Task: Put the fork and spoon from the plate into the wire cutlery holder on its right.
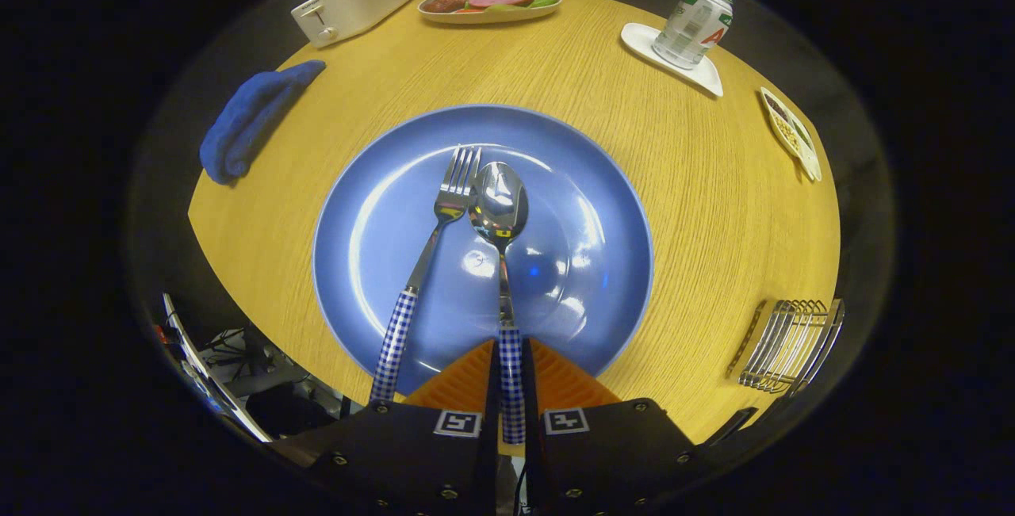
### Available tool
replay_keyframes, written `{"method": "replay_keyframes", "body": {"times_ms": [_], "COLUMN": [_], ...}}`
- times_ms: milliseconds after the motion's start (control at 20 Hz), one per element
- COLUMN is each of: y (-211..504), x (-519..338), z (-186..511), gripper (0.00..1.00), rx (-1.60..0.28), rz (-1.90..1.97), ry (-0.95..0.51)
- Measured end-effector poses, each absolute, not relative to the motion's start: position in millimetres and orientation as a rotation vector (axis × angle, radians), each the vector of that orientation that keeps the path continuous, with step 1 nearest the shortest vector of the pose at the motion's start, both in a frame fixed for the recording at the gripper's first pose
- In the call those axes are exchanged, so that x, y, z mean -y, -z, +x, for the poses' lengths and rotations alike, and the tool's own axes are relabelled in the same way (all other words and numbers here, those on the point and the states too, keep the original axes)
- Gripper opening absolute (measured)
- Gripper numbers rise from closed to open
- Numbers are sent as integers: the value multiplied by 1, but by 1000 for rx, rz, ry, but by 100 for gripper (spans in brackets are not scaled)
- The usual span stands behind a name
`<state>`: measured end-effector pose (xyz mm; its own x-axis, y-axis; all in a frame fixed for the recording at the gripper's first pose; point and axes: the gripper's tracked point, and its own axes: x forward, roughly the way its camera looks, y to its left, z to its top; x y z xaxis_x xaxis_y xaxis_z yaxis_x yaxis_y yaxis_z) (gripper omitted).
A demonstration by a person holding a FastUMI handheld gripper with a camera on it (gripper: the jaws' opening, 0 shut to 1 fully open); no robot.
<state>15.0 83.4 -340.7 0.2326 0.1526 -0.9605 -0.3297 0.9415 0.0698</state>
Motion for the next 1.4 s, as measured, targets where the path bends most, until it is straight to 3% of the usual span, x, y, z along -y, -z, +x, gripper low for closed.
{"method": "replay_keyframes", "body": {"times_ms": [50, 150, 800, 1400], "y": [338, 334, 259, 209], "x": [-83, -77, -26, 125], "z": [18, 17, -11, -49], "gripper": [15, 3, 2, 2], "rx": [-1296, -1301, -1323, -1390], "rz": [-155, -159, -244, -146], "ry": [-342, -339, -481, -323]}}
